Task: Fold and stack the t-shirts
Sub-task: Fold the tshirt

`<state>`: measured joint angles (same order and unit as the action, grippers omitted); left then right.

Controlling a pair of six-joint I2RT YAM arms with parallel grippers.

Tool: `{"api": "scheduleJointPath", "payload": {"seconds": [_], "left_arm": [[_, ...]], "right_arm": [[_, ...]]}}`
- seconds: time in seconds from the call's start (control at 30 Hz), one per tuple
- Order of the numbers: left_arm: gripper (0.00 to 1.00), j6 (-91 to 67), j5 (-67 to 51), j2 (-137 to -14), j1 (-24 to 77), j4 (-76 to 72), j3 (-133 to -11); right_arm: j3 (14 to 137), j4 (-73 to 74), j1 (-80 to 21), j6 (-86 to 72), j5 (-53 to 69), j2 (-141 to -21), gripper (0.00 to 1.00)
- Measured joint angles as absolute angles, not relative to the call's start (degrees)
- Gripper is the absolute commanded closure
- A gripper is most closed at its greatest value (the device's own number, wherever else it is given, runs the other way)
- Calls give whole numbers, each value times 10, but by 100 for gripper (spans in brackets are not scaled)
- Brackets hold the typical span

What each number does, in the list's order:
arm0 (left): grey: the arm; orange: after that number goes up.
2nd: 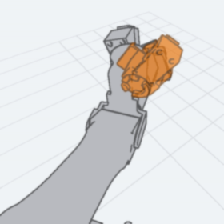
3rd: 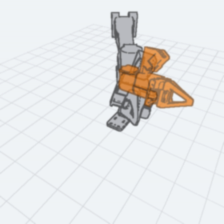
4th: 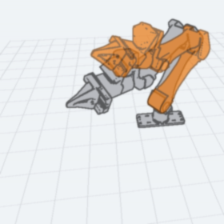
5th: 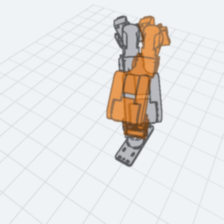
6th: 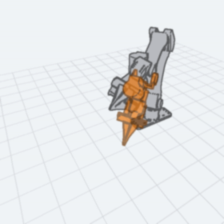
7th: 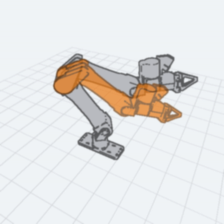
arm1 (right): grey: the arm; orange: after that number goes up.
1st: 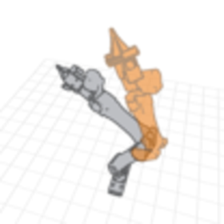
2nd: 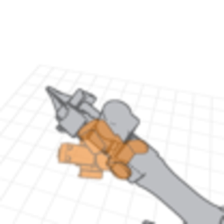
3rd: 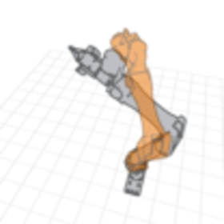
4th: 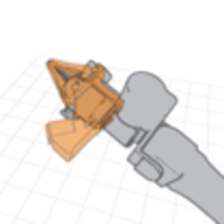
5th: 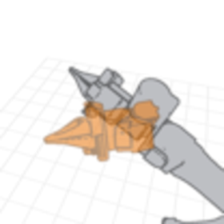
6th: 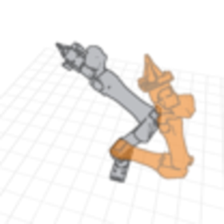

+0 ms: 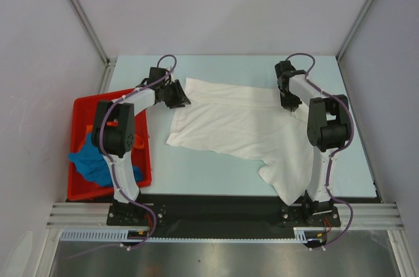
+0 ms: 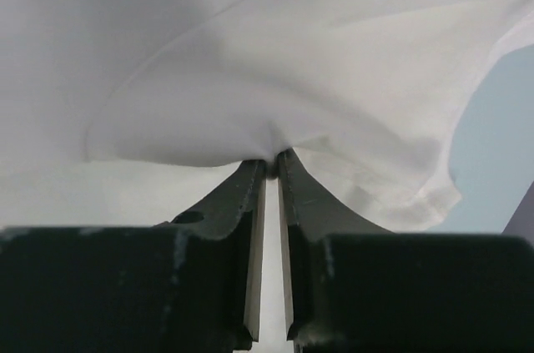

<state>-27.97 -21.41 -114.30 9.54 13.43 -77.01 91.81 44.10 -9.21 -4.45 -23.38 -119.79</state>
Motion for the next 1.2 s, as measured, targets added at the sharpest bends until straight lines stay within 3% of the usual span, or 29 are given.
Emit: {"api": "scheduleJointPath", "payload": {"seconds": [0.03, 0.23, 0.57, 0.7, 0.93, 1.2], "left_arm": [[59, -280, -215, -1143, 95, 134, -769], [59, -280, -220, -1143, 94, 133, -769], [59, -280, -231, -1143, 90, 125, -765], [59, -280, -232, -1143, 89, 125, -764], [60, -280, -245, -1146, 83, 126, -767], [60, -282, -255, -1148, 78, 121, -769]], "right_arm": [[926, 441, -88, -45, -235, -1198, 75], [987, 444, -53, -38, -226, -1213, 59], [1212, 486, -2, -57, -196, -1354, 48], [1144, 495, -2, -94, -139, -1299, 46], [919, 442, 17, -245, 6, -1138, 39], [859, 368, 81, -364, 80, -1137, 46]]}}
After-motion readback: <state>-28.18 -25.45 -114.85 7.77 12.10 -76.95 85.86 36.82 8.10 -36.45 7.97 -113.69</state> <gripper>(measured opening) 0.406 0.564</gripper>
